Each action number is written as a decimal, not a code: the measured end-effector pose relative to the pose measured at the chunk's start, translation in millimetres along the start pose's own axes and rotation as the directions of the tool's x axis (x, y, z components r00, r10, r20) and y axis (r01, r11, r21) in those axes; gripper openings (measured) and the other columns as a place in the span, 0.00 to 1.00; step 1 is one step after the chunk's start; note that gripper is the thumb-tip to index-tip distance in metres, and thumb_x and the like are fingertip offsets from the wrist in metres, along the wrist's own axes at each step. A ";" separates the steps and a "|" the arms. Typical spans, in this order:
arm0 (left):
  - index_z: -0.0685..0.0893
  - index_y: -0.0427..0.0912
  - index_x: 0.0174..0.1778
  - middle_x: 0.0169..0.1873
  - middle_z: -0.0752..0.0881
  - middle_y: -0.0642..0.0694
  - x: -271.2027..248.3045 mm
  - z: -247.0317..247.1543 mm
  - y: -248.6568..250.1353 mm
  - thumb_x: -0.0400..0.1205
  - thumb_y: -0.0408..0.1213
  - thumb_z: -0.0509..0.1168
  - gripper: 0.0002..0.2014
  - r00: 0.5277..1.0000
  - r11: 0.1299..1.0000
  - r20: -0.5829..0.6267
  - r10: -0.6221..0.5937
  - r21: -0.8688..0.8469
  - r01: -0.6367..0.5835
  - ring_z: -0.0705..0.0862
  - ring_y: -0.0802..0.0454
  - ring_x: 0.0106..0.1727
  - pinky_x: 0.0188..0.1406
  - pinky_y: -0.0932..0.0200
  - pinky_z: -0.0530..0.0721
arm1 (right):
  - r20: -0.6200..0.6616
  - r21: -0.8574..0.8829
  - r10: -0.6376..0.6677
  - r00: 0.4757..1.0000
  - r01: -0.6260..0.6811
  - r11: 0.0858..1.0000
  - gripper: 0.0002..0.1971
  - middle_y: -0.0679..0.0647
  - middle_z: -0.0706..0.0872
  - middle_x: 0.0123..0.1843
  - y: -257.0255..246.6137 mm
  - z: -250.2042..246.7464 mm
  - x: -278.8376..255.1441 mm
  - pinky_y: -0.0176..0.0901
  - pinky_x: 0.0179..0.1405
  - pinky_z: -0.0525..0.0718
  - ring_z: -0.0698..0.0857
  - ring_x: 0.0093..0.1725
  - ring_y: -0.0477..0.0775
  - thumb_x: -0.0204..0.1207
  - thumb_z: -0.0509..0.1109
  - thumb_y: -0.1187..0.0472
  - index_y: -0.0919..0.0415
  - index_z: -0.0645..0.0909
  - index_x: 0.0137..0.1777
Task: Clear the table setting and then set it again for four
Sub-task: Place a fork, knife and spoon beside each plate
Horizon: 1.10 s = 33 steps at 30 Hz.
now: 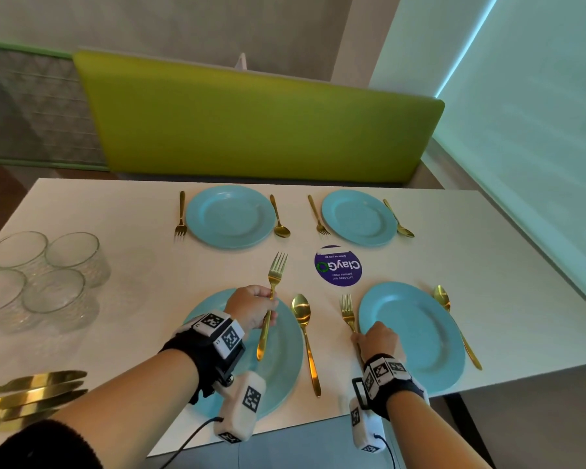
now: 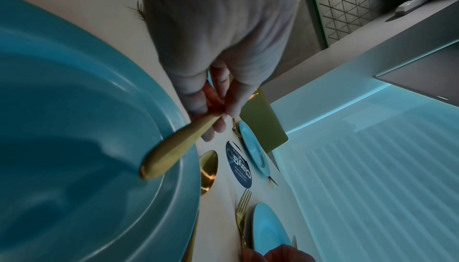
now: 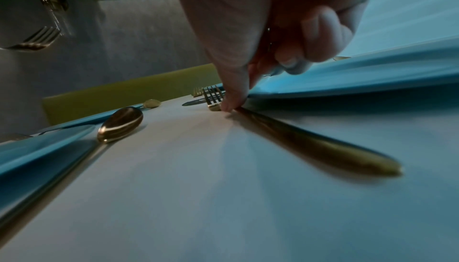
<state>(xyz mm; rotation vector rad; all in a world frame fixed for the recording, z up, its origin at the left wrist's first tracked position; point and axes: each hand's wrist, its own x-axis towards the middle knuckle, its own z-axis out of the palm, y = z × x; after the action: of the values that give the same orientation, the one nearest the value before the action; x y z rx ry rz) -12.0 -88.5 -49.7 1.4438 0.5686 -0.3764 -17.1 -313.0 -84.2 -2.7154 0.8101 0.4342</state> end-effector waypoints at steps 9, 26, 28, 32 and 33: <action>0.80 0.39 0.37 0.32 0.80 0.42 -2.6 -4.3 -6.5 0.80 0.22 0.64 0.09 1.000 1.000 0.004 -0.009 0.002 0.009 0.79 0.50 0.28 0.22 0.65 0.85 | 0.012 0.088 0.009 1.000 -0.010 0.996 0.21 0.65 0.83 0.61 0.0 -0.1 0.5 0.46 0.54 0.79 0.82 0.60 0.62 0.76 0.71 0.54 0.71 0.78 0.62; 0.78 0.40 0.41 0.34 0.82 0.43 -15.5 -32.7 -6.3 0.82 0.31 0.64 0.04 0.998 1.000 0.061 -0.015 -0.002 0.015 0.84 0.51 0.32 0.36 0.56 0.87 | 0.084 0.359 -0.335 0.939 0.285 0.889 0.13 0.49 0.85 0.41 -76.3 9.4 -71.8 0.40 0.42 0.79 0.83 0.43 0.53 0.76 0.67 0.43 0.52 0.78 0.39; 0.78 0.40 0.44 0.35 0.83 0.44 -18.2 -43.1 -4.8 0.82 0.32 0.64 0.02 0.995 1.000 0.098 -0.018 0.009 0.017 0.84 0.52 0.33 0.38 0.55 0.86 | 0.102 0.453 -0.388 0.916 0.304 0.838 0.10 0.45 0.82 0.35 -94.7 13.3 -87.9 0.38 0.35 0.82 0.81 0.33 0.48 0.75 0.71 0.46 0.49 0.77 0.36; 0.79 0.42 0.44 0.40 0.84 0.43 -23.8 -84.4 -2.7 0.81 0.33 0.66 0.02 0.990 0.999 0.143 -0.021 0.039 0.015 0.83 0.51 0.37 0.32 0.57 0.87 | 0.151 0.588 -0.449 0.880 0.285 0.757 0.03 0.44 0.82 0.33 -129.8 27.5 -127.5 0.30 0.18 0.74 0.77 0.24 0.43 0.77 0.71 0.56 0.55 0.82 0.45; 0.79 0.43 0.43 0.42 0.84 0.42 -25.6 -97.4 -2.3 0.82 0.33 0.66 0.02 0.988 0.999 0.151 -0.029 0.043 0.023 0.84 0.50 0.39 0.29 0.58 0.86 | 0.158 0.603 -0.447 0.880 0.272 0.750 0.04 0.44 0.83 0.33 -137.6 33.4 -137.7 0.29 0.18 0.73 0.77 0.23 0.42 0.77 0.71 0.58 0.57 0.84 0.47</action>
<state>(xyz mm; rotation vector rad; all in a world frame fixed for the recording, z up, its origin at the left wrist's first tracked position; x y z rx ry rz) -47.5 5.2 -39.9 1.4339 0.4588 -0.5166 -56.0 -124.1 -41.7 -2.0993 0.2441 0.4110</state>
